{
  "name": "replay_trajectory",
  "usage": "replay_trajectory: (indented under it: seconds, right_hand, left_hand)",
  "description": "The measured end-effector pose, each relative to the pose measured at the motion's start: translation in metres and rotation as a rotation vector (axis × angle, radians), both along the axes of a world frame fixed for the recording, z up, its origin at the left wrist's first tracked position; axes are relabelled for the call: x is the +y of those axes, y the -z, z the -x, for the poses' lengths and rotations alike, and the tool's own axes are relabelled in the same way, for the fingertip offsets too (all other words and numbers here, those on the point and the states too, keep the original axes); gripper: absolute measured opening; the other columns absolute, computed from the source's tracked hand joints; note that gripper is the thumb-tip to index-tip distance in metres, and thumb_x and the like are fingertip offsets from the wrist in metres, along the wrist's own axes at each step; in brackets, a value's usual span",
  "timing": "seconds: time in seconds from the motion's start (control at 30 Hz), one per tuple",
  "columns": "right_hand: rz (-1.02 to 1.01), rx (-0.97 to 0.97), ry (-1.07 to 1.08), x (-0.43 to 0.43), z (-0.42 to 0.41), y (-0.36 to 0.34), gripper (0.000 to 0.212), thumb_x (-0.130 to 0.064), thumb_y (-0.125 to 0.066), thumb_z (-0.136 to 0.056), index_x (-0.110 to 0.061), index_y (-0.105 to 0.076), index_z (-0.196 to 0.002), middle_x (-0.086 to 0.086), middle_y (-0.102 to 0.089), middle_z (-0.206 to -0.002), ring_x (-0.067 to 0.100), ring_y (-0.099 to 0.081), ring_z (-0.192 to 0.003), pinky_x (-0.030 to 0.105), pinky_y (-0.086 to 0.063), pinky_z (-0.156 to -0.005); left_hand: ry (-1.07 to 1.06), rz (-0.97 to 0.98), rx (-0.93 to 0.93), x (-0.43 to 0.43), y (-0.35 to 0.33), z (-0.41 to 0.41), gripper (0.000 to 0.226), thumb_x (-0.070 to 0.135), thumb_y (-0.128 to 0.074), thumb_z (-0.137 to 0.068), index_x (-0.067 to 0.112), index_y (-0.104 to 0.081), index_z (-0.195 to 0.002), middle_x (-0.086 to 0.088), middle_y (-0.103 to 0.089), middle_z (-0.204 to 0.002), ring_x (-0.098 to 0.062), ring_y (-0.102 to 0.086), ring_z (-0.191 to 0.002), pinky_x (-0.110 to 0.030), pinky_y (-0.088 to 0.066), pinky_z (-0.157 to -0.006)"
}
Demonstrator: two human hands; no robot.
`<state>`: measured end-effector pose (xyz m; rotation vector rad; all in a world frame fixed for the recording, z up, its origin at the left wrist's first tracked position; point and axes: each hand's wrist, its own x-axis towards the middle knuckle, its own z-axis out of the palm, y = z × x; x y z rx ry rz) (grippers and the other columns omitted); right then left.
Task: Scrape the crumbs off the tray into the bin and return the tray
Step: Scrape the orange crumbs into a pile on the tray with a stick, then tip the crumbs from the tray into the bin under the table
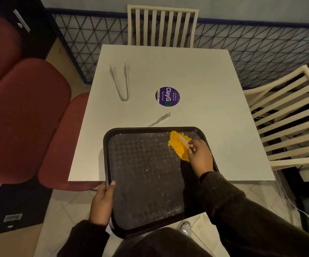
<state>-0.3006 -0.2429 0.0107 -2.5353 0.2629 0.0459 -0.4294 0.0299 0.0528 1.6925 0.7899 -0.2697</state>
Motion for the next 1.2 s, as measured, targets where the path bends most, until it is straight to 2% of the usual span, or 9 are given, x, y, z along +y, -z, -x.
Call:
replay_trajectory:
  seconds: [0.2, 0.43, 0.57, 0.67, 0.8, 0.9, 1.03, 1.13, 1.2]
  right_hand:
    - [0.052, 0.103, 0.028, -0.016, 0.002, 0.004, 0.032, -0.010, -0.050, -0.089, -0.013, -0.059, -0.119, 0.012, -0.057, -0.115, 0.029, -0.053, -0.107, 0.038, -0.042, -0.091]
    - [0.091, -0.037, 0.053, -0.034, 0.095, -0.026, 0.025, -0.019, -0.056, -0.085, -0.017, -0.065, -0.109, 0.006, -0.062, -0.113, 0.026, -0.054, -0.106, 0.042, -0.044, -0.090]
    - [0.100, -0.126, 0.139, -0.049, 0.180, -0.039, 0.032, -0.032, -0.058, -0.086, -0.026, -0.058, -0.118, -0.001, -0.050, -0.129, 0.019, -0.038, -0.121, 0.042, -0.033, -0.100]
    - [0.041, -0.124, 0.219, -0.067, 0.239, -0.036, 0.049, -0.035, -0.061, -0.085, -0.024, -0.046, -0.130, 0.003, -0.037, -0.142, 0.022, -0.031, -0.130, 0.044, -0.030, -0.108]
    - [-0.354, -0.145, 0.360, -0.093, 0.307, -0.028, 0.072, -0.038, -0.062, -0.084, -0.016, -0.026, -0.142, 0.005, -0.025, -0.149, 0.022, -0.033, -0.133, 0.044, -0.034, -0.110]
    - [-0.578, -0.184, 0.486, -0.104, 0.351, -0.031, 0.079, -0.049, -0.064, -0.078, -0.019, -0.025, -0.140, 0.005, -0.034, -0.144, 0.021, -0.038, -0.130, 0.048, -0.037, -0.107]
    - [-0.928, -0.116, 0.622, -0.106, 0.401, -0.033, 0.052, -0.025, -0.062, -0.087, -0.017, -0.034, -0.129, 0.009, -0.052, -0.126, 0.022, -0.055, -0.110, 0.045, -0.046, -0.097]
    - [-1.138, 0.202, 0.693, -0.092, 0.434, -0.018, 0.038, -0.032, -0.048, -0.094, -0.012, -0.039, -0.125, 0.011, -0.057, -0.116, 0.030, -0.059, -0.100, 0.049, -0.050, -0.089]
    - [-1.227, 0.291, 0.721, -0.080, 0.449, -0.002, 0.036, -0.030, -0.039, -0.098, -0.013, -0.042, -0.129, 0.010, -0.059, -0.114, 0.033, -0.059, -0.099, 0.049, -0.049, -0.088]
  left_hand:
    - [0.119, 0.034, 0.039, 0.001, 0.005, -0.003, 0.048, 0.038, -0.040, -0.095, 0.007, -0.048, -0.131, -0.014, -0.057, -0.126, -0.028, -0.054, -0.116, -0.030, -0.036, -0.094]
    - [0.071, -0.026, -0.053, -0.010, 0.013, 0.027, 0.050, 0.034, -0.038, -0.096, 0.000, -0.046, -0.132, -0.020, -0.052, -0.134, -0.033, -0.048, -0.124, -0.030, -0.032, -0.098]
    - [0.004, -0.011, -0.047, -0.028, 0.016, 0.071, 0.052, 0.035, -0.038, -0.096, -0.003, -0.047, -0.131, -0.025, -0.050, -0.135, -0.038, -0.047, -0.124, -0.038, -0.034, -0.101]
    - [-0.056, 0.032, -0.060, -0.049, 0.018, 0.118, 0.052, 0.033, -0.039, -0.097, -0.005, -0.046, -0.131, -0.024, -0.049, -0.136, -0.036, -0.047, -0.125, -0.039, -0.034, -0.102]
    - [-0.123, 0.057, -0.100, -0.078, 0.021, 0.191, 0.052, 0.036, -0.039, -0.096, -0.002, -0.045, -0.133, -0.019, -0.052, -0.130, -0.034, -0.048, -0.122, -0.039, -0.036, -0.102]
    - [-0.137, 0.067, -0.125, -0.093, 0.023, 0.246, 0.059, 0.045, -0.040, -0.092, 0.003, -0.046, -0.133, -0.015, -0.054, -0.125, -0.035, -0.050, -0.120, -0.041, -0.038, -0.102]
    - [-0.132, 0.065, -0.055, -0.109, 0.023, 0.307, 0.051, 0.037, -0.039, -0.096, 0.001, -0.048, -0.131, -0.021, -0.055, -0.128, -0.037, -0.051, -0.120, -0.042, -0.039, -0.103]
    - [-0.114, 0.074, 0.046, -0.118, 0.030, 0.333, 0.051, 0.035, -0.041, -0.095, 0.004, -0.044, -0.135, -0.023, -0.049, -0.137, -0.037, -0.047, -0.125, -0.041, -0.035, -0.106]
    - [-0.109, 0.081, 0.170, -0.121, 0.039, 0.345, 0.053, 0.035, -0.042, -0.095, 0.004, -0.040, -0.138, -0.023, -0.044, -0.141, -0.038, -0.044, -0.128, -0.040, -0.032, -0.109]
